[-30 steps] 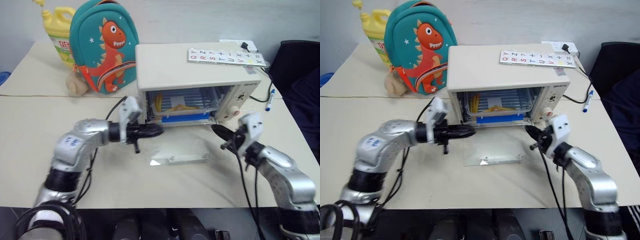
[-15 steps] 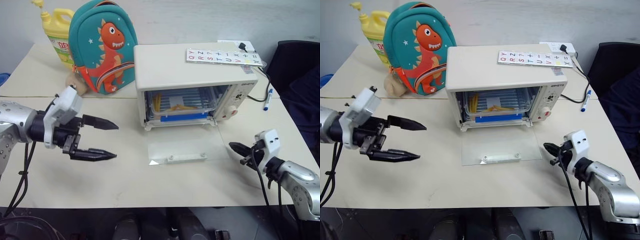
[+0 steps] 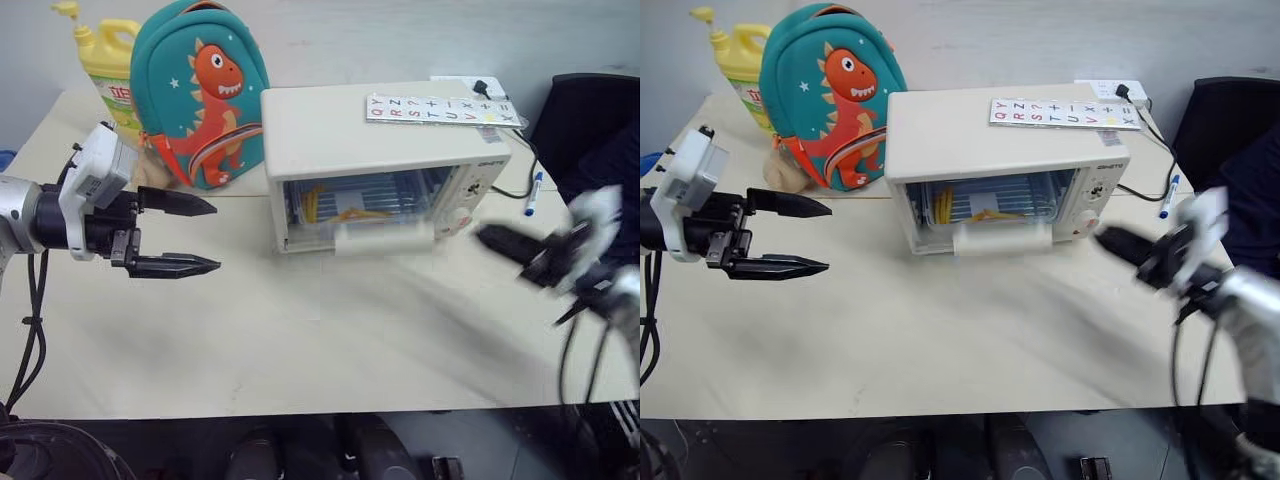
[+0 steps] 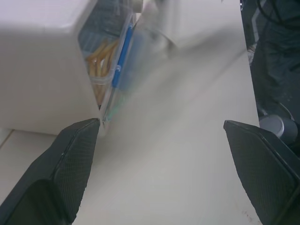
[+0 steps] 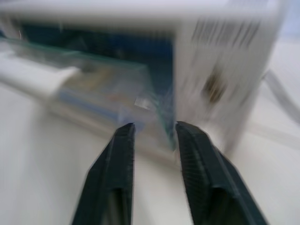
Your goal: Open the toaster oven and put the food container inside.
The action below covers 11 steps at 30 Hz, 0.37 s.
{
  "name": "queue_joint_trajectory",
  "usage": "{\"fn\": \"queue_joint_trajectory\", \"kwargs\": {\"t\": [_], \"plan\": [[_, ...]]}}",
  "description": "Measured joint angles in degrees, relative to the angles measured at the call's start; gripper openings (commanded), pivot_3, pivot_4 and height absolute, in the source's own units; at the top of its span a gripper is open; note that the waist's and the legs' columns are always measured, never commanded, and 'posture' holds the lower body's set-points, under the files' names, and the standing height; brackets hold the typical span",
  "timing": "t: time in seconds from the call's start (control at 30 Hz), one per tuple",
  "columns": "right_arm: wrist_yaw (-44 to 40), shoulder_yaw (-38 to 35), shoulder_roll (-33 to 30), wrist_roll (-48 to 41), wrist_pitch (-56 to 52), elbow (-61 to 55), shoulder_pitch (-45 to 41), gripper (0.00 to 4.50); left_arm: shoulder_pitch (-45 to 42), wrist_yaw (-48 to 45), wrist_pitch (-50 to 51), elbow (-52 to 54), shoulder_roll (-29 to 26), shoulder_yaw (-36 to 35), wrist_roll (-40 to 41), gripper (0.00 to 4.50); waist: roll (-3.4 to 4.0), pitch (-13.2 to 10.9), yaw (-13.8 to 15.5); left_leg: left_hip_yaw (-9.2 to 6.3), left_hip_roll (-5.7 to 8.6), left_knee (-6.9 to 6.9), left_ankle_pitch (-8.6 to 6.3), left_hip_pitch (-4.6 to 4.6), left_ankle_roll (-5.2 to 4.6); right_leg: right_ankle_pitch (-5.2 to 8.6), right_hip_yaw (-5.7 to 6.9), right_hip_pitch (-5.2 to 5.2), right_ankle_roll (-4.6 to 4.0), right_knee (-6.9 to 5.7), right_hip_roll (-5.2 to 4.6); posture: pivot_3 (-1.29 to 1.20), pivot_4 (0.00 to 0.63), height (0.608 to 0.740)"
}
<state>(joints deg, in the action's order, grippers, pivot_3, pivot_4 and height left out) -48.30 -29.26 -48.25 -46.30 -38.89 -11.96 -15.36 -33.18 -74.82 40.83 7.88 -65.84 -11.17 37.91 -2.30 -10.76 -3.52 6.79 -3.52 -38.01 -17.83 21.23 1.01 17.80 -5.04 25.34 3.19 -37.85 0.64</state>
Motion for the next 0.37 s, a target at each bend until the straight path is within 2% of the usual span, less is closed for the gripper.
{"fn": "queue_joint_trajectory", "kwargs": {"t": [0.2,0.37], "plan": [[-7.9,-5.47,-9.44,-4.79,-6.49,0.85,3.84,4.48,-3.41,-2.43,-1.49,-6.49,-2.85,0.07,-1.25,4.5,0.11,-0.08,0.39,0.11,0.02,-0.02,-0.06,0.11,0.01,0.05,-0.05,0.07,0.04,0.05,-0.04,0.0,0.15,0.74],[-10.94,-8.83,-12.08,-5.17,-7.02,0.85,5.6,4.48,-4.74,-2.83,-2.67,-9.8,-2.93,0.04,-2.15,4.5,0.1,-0.08,-0.11,0.18,0.05,-0.18,-0.19,0.04,-0.25,-0.01,-0.13,0.03,0.13,-0.07,-0.06,0.0,0.15,0.74]]}}
